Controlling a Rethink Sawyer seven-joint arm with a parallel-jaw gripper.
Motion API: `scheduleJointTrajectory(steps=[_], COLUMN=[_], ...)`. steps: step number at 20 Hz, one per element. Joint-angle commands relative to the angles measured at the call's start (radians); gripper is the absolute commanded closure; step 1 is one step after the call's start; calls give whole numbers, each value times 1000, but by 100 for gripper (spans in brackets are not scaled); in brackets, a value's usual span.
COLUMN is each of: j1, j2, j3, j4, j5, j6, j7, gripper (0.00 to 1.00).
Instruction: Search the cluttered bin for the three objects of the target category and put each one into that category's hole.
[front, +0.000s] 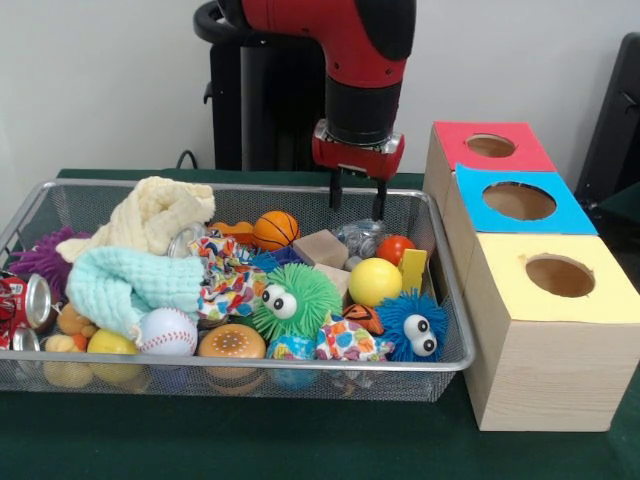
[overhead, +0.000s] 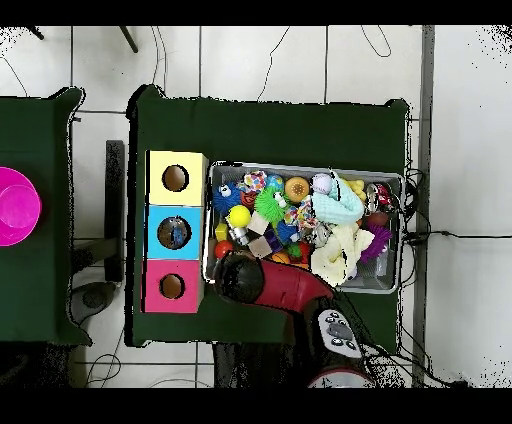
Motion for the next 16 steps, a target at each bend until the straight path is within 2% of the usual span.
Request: scheduleJointTrajectory(steps=[1,6,9,13,16], j1=[-36,-28,10,24,34], j2=[4,67,123,165,195], j3=[111,88,44,28,14], j4=[21,6,-19,-31,-49], j5=[-1,-18,-24,-20,-14], j6=[-117,-157,-181,-213,-205], j7=[138,138,141,142,132], gripper=[0,0,0,0,0])
